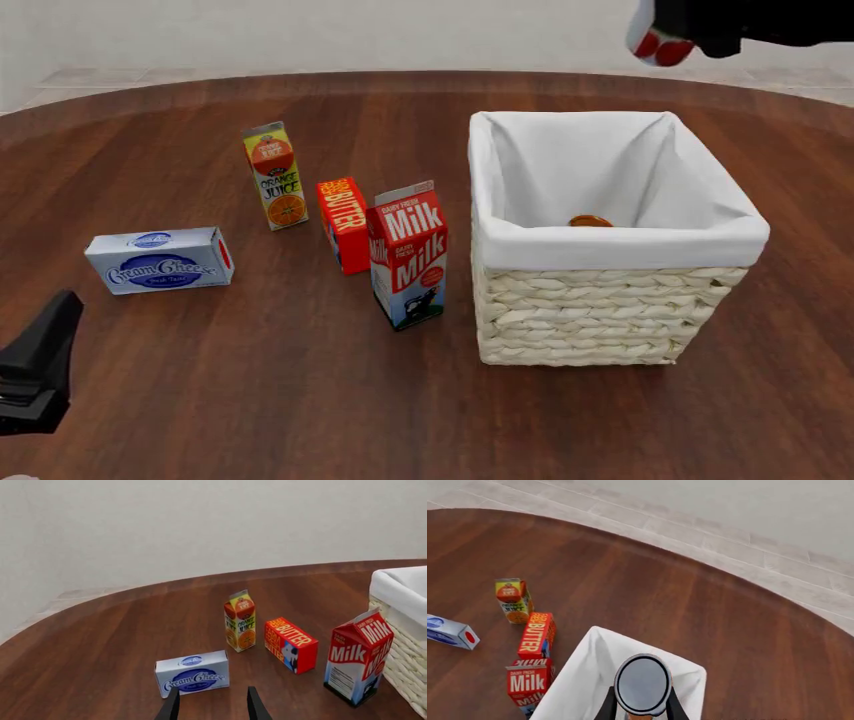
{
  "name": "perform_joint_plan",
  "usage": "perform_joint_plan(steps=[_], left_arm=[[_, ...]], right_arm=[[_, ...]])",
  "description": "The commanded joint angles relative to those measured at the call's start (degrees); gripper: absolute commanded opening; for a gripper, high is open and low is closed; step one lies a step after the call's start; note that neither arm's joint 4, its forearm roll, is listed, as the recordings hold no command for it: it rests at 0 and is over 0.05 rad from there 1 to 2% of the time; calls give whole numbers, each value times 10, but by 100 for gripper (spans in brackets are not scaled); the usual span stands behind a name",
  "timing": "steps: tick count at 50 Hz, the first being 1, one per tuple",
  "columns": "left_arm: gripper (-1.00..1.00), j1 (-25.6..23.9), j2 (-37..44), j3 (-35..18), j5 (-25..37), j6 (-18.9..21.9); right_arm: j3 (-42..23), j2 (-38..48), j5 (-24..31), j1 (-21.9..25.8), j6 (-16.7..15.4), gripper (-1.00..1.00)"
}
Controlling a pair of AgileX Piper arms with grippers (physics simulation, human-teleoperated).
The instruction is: Pick up the alphabet soup and the tomato sauce, and put them in the basket.
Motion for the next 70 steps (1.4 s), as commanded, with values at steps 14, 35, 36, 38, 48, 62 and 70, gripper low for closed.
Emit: perform_joint_plan(steps=[14, 35, 36, 38, 48, 62, 70], left_arm=[[100, 0, -1, 0, -1, -2], [100, 3, 3, 0, -5, -3], [100, 3, 3, 0, -5, -3], [100, 3, 5, 0, -6, -3], [100, 4, 6, 0, -5, -2], [100, 4, 2, 0, 0, -2], [100, 5, 0, 0, 1, -1]], right_arm=[[-11, 32, 20, 18, -10, -100], [2, 39, 44, 44, -6, -100], [2, 39, 44, 44, -6, -100], [4, 39, 48, 46, -5, -100], [14, 41, 52, 52, -7, -100], [20, 46, 60, 58, -11, -100], [25, 57, 58, 62, -12, -100]])
